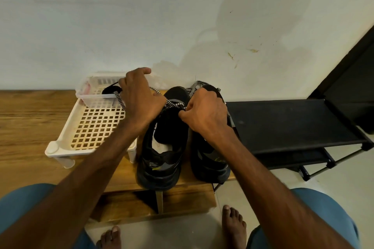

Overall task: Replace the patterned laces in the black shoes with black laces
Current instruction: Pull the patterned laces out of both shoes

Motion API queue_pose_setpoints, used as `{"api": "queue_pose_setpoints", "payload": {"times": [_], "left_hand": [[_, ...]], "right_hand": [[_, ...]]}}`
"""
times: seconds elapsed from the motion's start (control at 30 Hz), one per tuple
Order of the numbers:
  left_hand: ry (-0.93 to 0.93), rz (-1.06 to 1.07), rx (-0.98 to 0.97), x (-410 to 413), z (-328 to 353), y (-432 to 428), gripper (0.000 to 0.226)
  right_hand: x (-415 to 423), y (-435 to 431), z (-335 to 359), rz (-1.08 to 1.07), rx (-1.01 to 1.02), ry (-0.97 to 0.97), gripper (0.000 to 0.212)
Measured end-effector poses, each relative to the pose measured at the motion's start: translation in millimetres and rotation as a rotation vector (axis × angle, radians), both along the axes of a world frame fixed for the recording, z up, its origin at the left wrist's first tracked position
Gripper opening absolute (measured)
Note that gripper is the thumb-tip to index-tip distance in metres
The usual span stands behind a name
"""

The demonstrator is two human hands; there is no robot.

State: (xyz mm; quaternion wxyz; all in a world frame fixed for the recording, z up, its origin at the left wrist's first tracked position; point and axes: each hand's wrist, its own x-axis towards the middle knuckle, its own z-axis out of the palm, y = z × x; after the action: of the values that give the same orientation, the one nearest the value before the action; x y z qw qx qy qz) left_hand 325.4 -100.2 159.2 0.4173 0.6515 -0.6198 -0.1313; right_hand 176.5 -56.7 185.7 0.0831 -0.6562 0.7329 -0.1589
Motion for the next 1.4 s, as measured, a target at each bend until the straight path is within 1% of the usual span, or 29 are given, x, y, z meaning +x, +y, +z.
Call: {"api": "queue_pose_setpoints", "payload": {"times": [0.03, 0.07, 0.1, 0.2, 0.27, 0.4, 0.47, 0.6, 0.67, 0.73, 0.8, 0.87, 0.93, 0.97, 1.0, 1.07, 1.1, 1.17, 1.23, 1.33, 1.4], "left_hand": [[-0.064, -0.043, -0.060, -3.6, 1.8, 4.6, 0.060], [-0.140, -0.104, -0.098, -7.8, 2.1, 8.1, 0.058], [-0.219, -0.162, -0.099, -11.6, 1.5, 10.9, 0.051], [-0.395, -0.228, -0.014, -14.1, -4.7, 10.1, 0.024], [-0.483, -0.240, -0.003, -13.2, -8.6, 8.4, 0.018], [-0.509, -0.270, -0.008, -13.8, -15.8, 5.2, 0.023], [-0.493, -0.279, -0.005, -15.8, -17.3, 4.2, 0.020], [-0.399, -0.237, -0.016, -17.8, -20.9, 2.9, 0.006], [-0.356, -0.173, -0.032, -15.7, -23.6, 0.6, 0.003], [-0.260, -0.075, -0.086, -13.7, -22.3, 0.1, 0.003], [-0.107, 0.051, -0.125, -12.1, -17.3, 0.0, 0.006], [0.155, 0.139, -0.119, -7.5, -10.1, -3.9, 0.012], [0.419, 0.232, -0.120, 4.8, -2.2, -10.5, 0.036], [0.466, 0.264, -0.095, 12.1, -1.4, -14.4, 0.041], [0.444, 0.251, -0.065, 17.7, -2.0, -16.1, 0.039], [0.329, 0.145, 0.023, 20.8, -4.3, -12.2, 0.019], [0.272, 0.092, 0.064, 18.1, -5.8, -8.0, 0.014], [0.145, 0.032, 0.105, 10.5, -9.1, -1.6, 0.012], [0.044, 0.020, 0.120, 4.4, -10.1, -0.3, 0.010], [-0.054, 0.008, 0.139, 2.7, -9.5, 0.9, 0.021], [-0.141, 0.024, 0.103, 2.1, -7.5, 3.7, 0.024]], "right_hand": [[0.7, -0.1, -0.6, 0.003, -0.007, -0.003, 0.025], [1.3, -0.3, -1.1, 0.005, -0.012, -0.007, 0.027], [1.8, -0.6, -1.5, 0.006, -0.014, -0.011, 0.028], [1.4, -0.7, -2.8, 0.009, -0.016, -0.017, 0.030], [0.1, -0.2, -2.7, 0.011, -0.012, -0.039, 0.031], [-0.9, 1.0, 0.8, 0.036, 0.019, -0.047, 0.033], [0.3, 1.2, 1.5, 0.036, 0.020, -0.038, 0.033], [2.8, 0.5, 0.5, 0.000, 0.004, -0.023, 0.030], [1.9, 0.1, 0.8, -0.013, 0.006, -0.029, 0.026], [0.5, 0.8, 1.6, -0.022, 0.008, -0.028, 0.022], [-0.6, 1.4, 1.8, -0.029, 0.010, -0.028, 0.019], [-0.9, 1.6, 1.7, -0.027, 0.017, -0.027, 0.018], [-1.6, 1.4, 1.5, -0.029, 0.024, -0.018, 0.019], [-2.4, 1.3, 1.4, -0.031, 0.025, -0.015, 0.019], [-2.7, 1.3, 1.0, -0.032, 0.025, -0.016, 0.018], [-1.8, 1.5, 0.9, -0.025, 0.024, -0.020, 0.017], [-0.7, 1.7, 0.9, -0.021, 0.025, -0.016, 0.015], [1.2, 1.9, 1.1, -0.017, 0.026, -0.003, 0.014], [2.9, 1.6, 1.3, -0.013, 0.022, 0.008, 0.014], [4.7, 1.6, 1.2, -0.003, 0.035, 0.022, 0.018], [6.0, 1.4, 0.1, 0.007, 0.027, 0.028, 0.022]]}}
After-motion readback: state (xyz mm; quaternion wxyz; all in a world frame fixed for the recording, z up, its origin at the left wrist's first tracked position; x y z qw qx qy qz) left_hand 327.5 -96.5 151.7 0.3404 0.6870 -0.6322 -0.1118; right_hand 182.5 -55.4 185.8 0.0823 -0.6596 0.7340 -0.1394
